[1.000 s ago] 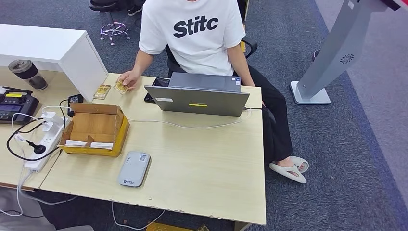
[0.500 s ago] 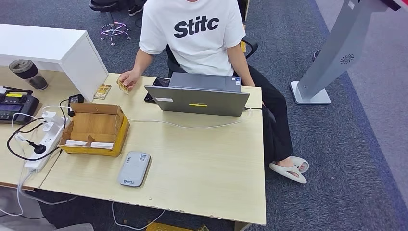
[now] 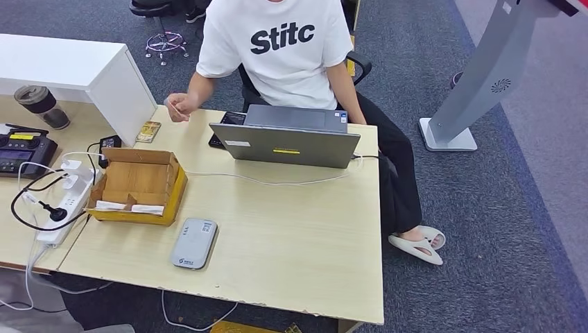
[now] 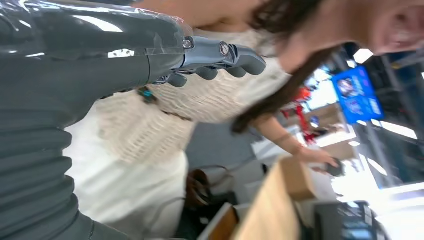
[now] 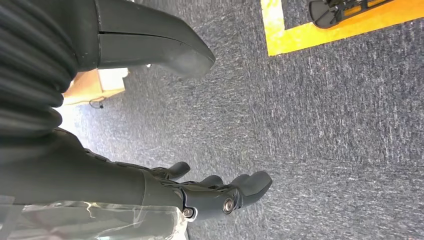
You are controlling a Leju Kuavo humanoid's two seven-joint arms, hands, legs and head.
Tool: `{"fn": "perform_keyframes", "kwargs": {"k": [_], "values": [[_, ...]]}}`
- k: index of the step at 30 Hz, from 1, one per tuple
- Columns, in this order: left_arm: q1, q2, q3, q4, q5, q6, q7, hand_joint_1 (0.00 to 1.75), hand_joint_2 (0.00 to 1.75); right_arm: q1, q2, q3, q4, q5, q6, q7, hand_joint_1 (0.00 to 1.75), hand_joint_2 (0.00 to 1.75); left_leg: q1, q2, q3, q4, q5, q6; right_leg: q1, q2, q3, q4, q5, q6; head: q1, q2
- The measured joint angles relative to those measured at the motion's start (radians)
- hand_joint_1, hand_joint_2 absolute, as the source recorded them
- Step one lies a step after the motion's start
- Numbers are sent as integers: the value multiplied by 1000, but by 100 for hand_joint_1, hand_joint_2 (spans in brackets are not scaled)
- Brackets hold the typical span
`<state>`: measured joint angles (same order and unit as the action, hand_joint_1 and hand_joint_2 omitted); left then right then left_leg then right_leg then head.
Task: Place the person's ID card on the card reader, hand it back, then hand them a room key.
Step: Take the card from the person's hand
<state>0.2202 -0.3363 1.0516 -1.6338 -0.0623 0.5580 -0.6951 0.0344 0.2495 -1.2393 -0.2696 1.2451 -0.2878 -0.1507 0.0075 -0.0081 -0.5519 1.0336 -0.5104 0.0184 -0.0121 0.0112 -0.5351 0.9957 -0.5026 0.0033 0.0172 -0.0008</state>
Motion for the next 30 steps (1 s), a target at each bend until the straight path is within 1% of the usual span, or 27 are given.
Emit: {"fn": "perform_keyframes", "kwargs": {"k": [5, 8, 14, 18, 22, 26, 30], "values": [[25, 0, -52, -123, -83, -77, -6, 0, 175, -11, 0, -26, 7, 13, 3, 10, 0, 175, 0, 0, 0, 0, 0, 0, 0, 0, 0, 0, 0, 0, 0, 0], [34, 0, -72, -168, -119, -114, -7, 0, 175, -16, 0, -37, 9, 18, 2, 17, 0, 175, 0, 0, 0, 0, 0, 0, 0, 0, 0, 0, 0, 0, 0, 0], [32, 23, -86, -194, -230, -188, -7, 0, 175, -36, 0, -61, 15, 18, -1, 38, 0, 175, 0, 0, 0, 0, 0, 0, 0, 0, -2, 0, 0, 0, 0, 0], [14, 44, -122, -197, -361, -181, -6, 0, 175, -47, -2, -68, 16, 35, 2, 64, 0, 175, 0, 0, 1, 0, 0, 0, 0, 0, -3, 0, 0, 0, 0, 0], [-17, 83, -177, -193, -471, -141, 30, 0, 175, -57, -5, -73, 18, 46, 46, 91, 0, 175, 0, 0, 0, 0, 0, 0, 0, 0, -2, 0, 0, 0, 0, 0], [-42, 147, -217, -169, -535, -102, 86, 0, 175, -62, -8, -81, 22, 48, 97, 96, 0, 175, 0, 1, 1, 0, 0, 0, 0, 1, -1, 0, 1, -1, 0, 0], [-67, 211, -264, -127, -615, -78, 144, 0, 175, -68, -9, -86, 23, 47, 109, 114, 0, 175, 0, 0, 0, 0, 0, 0, 0, 1, -1, 0, 0, -1, 0, 0]]}}
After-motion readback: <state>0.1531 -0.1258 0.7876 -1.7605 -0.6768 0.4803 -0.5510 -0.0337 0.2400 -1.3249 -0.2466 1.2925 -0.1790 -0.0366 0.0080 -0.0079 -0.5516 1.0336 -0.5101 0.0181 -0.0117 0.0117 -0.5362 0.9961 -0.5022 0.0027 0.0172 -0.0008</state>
